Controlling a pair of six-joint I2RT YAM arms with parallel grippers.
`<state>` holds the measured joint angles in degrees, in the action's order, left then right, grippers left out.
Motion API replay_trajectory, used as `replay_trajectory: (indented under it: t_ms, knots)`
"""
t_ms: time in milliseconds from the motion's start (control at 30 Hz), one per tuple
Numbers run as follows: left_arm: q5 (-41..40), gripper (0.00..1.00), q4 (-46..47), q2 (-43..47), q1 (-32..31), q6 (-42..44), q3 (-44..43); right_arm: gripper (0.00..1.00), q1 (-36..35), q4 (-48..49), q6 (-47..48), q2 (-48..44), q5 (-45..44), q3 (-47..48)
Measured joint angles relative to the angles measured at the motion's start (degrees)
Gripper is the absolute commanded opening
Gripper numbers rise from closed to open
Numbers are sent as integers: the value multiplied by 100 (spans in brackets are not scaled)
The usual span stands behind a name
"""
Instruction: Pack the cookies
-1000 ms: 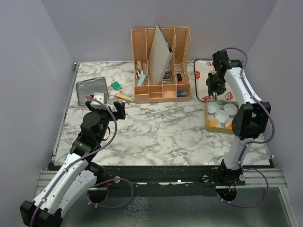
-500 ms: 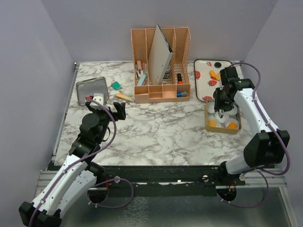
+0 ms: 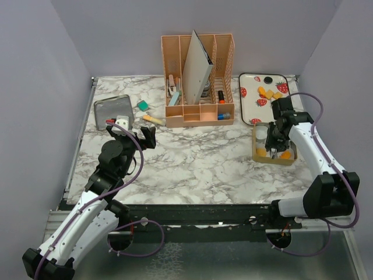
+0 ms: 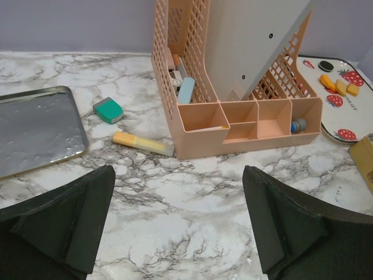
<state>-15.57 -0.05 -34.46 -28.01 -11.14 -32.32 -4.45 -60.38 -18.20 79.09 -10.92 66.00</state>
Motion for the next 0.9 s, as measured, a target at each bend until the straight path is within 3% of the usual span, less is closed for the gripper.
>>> replay_trajectory:
  t_ms: [600,900]
  knots:
    - [44,99,0,-101,-63,0,0,31,46,184,-201,-358,9,-667]
    - [61,99,0,-105,-90,0,2,46,74,284,-264,-356,52,-730]
